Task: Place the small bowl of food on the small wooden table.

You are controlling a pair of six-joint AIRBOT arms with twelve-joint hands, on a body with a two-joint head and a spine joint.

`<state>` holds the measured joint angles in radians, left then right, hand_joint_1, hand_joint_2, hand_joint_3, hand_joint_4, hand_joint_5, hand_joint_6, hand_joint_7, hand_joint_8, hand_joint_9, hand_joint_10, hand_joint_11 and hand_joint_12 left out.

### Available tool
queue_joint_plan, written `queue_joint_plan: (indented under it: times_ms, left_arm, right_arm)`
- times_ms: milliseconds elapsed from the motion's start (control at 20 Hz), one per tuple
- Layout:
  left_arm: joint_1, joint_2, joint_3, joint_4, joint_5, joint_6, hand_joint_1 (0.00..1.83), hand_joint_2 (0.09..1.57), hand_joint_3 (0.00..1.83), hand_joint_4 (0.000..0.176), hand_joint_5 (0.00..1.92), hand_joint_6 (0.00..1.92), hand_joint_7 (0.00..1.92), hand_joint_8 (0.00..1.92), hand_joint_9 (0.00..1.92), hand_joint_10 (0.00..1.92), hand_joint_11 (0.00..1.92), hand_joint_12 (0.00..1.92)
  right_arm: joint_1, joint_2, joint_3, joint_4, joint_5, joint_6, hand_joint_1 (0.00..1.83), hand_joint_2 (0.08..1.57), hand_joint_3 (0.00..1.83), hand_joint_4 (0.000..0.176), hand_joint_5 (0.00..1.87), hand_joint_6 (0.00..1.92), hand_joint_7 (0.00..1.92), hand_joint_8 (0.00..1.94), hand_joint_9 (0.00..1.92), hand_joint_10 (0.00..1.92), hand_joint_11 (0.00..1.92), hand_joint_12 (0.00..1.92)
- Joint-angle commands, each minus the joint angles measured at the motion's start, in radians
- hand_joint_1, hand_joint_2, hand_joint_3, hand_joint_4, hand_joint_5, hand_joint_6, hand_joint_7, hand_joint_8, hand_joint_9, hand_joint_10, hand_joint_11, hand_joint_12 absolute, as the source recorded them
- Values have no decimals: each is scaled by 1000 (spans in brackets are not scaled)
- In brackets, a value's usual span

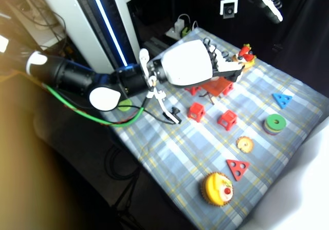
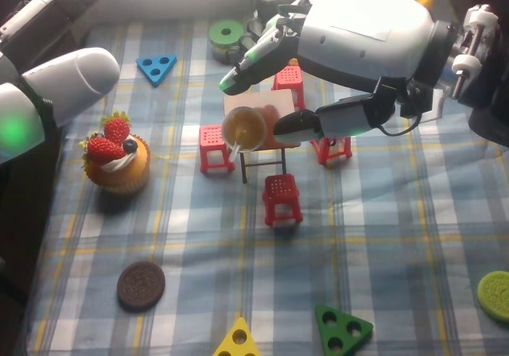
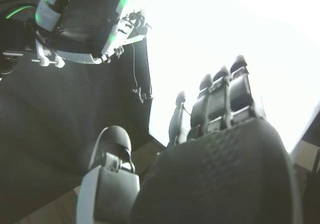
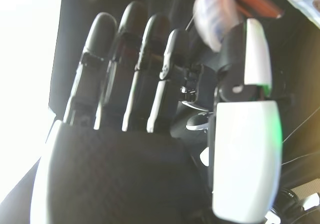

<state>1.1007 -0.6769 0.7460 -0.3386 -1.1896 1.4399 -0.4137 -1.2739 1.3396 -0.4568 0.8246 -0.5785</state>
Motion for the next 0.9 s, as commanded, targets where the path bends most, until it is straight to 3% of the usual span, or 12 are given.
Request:
queue_joint_plan:
  times_ms: [0, 200, 300, 400, 500, 550, 650, 700, 750, 800, 850]
  left_arm:
    - [-12, -3, 4, 9, -121, -6, 0, 1162, 1, 170, 63, 20, 14, 5, 0, 0, 0, 0]
    - [-12, -3, 4, 9, -121, -6, 0, 1166, 2, 171, 49, 9, 9, 4, 0, 0, 0, 0]
    - [-12, -3, 4, 9, -121, -6, 0, 1178, 7, 155, 58, 11, 13, 4, 0, 0, 0, 0]
    - [-12, -4, 4, 9, -121, -6, 0, 1177, 5, 161, 44, 3, 1, 0, 0, 0, 0, 0]
    - [-12, -4, 5, 9, -122, -6, 0, 1181, 6, 126, 87, 20, 0, 0, 0, 0, 0, 0]
    - [-12, -4, 5, 7, -124, -6, 0, 1170, 1, 136, 81, 15, 0, 0, 0, 0, 0, 0]
    - [-12, -4, 4, 1, -134, -6, 0, 1165, 0, 137, 74, 9, 0, 0, 0, 0, 0, 0]
    - [-12, -3, 3, -2, -141, -6, 0, 1165, 0, 152, 62, 3, 0, 0, 0, 0, 0, 0]
    - [-11, -2, 1, -7, -149, -6, 0, 1162, 0, 163, 58, 1, 0, 0, 0, 0, 0, 0]
    - [-11, -2, 0, -14, -160, -6, 0, 1162, 0, 163, 58, 1, 0, 0, 0, 0, 0, 0]
    - [-10, 0, -1, -21, -171, -6, 0, 1167, 0, 172, 67, 5, 19, 7, 0, 0, 0, 0]
  right_arm:
    - [17, 5, 3, 34, 106, 2, 1110, 991, 1, 0, 857, 0, 986, 3, 971, 147, 596, 1199]
    - [16, 5, 3, 34, 105, 2, 1105, 997, 0, 0, 868, 1, 1033, 6, 1047, 101, 663, 1206]
    - [16, 5, 3, 35, 105, 2, 1120, 996, 0, 0, 869, 0, 1048, 7, 1053, 89, 615, 1255]
    - [16, 5, 2, 36, 105, 2, 1111, 999, 0, 0, 856, 0, 1054, 5, 1049, 80, 556, 1279]
    - [16, 5, 0, 39, 107, 2, 1100, 982, 0, 0, 864, 2, 1016, 3, 1017, 64, 500, 1342]
    - [16, 7, -3, 43, 112, 2, 1079, 966, 0, 0, 857, 0, 1004, 0, 1011, 61, 482, 1345]
    - [16, 21, -14, 63, 135, 2, 1078, 926, 0, 0, 819, 0, 979, 4, 957, 34, 436, 1307]
    - [16, 42, -23, 79, 152, 2, 1037, 923, 0, 4, 668, 0, 758, 0, 776, 1, 348, 1150]
    - [16, 68, -31, 91, 168, 2, 1024, 932, 1, 10, 605, 0, 678, 0, 718, 0, 287, 1165]
    - [8, 92, -38, 108, 187, 2, 1024, 932, 1, 10, 605, 0, 678, 0, 718, 0, 287, 1165]
    - [-8, 112, -44, 130, 209, 2, 986, 908, 0, 20, 481, 1, 561, 1, 605, 3, 224, 1039]
